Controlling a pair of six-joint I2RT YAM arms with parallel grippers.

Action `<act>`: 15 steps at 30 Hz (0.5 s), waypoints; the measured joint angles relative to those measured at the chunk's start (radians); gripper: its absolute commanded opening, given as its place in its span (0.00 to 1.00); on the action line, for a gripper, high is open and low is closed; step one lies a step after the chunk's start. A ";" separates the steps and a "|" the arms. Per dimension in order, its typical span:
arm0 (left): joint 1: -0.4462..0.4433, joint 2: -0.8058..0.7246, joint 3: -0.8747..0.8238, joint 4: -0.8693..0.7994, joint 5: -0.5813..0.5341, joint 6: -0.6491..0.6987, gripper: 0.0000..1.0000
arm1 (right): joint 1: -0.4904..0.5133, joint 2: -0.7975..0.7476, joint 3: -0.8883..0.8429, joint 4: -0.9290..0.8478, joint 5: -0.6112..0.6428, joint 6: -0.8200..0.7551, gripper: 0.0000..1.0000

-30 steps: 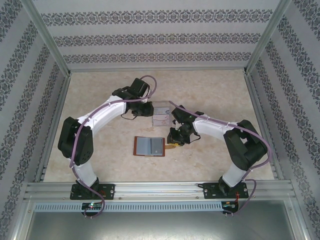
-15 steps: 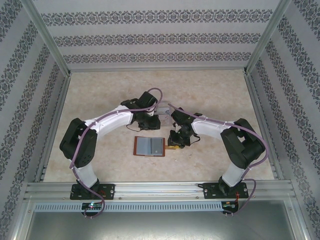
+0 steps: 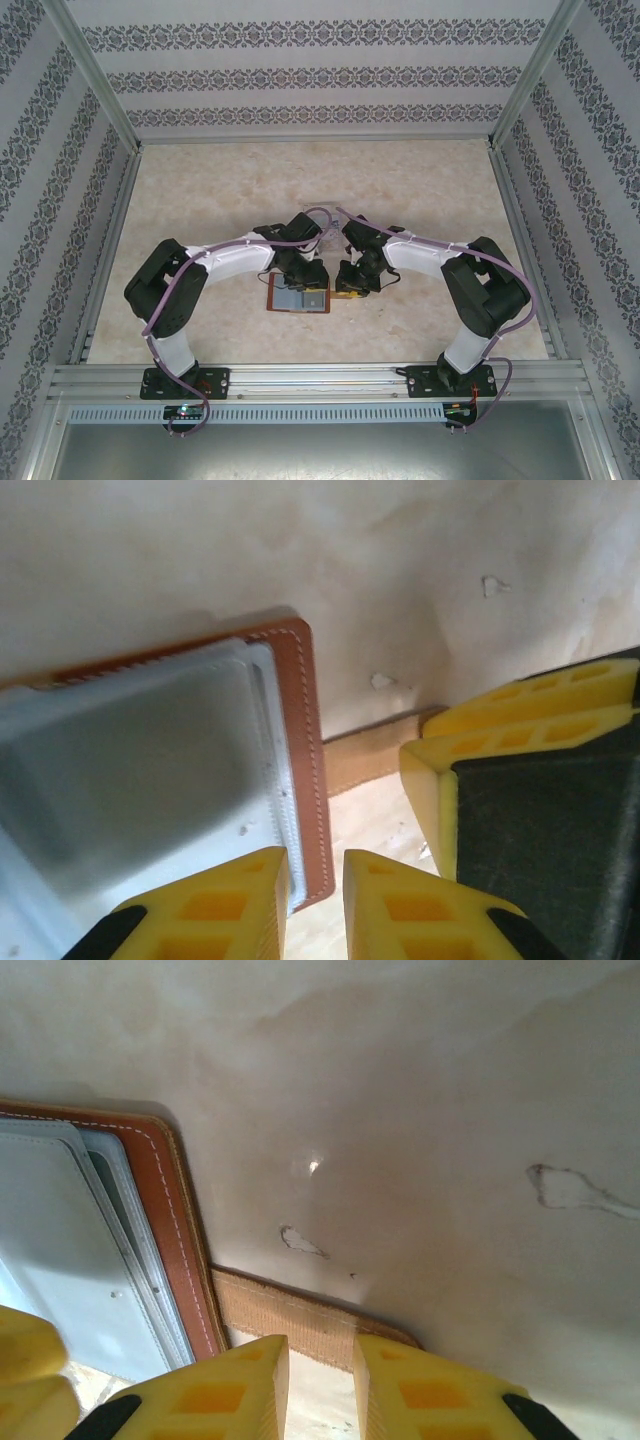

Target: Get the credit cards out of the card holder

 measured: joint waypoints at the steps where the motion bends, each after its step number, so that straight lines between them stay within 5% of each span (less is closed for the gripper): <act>1: -0.006 0.003 -0.003 0.011 0.007 -0.005 0.22 | 0.000 0.000 0.000 0.000 0.000 0.000 0.26; 15: -0.022 0.048 -0.032 0.048 0.023 -0.031 0.28 | 0.000 0.003 0.001 0.000 -0.001 0.000 0.26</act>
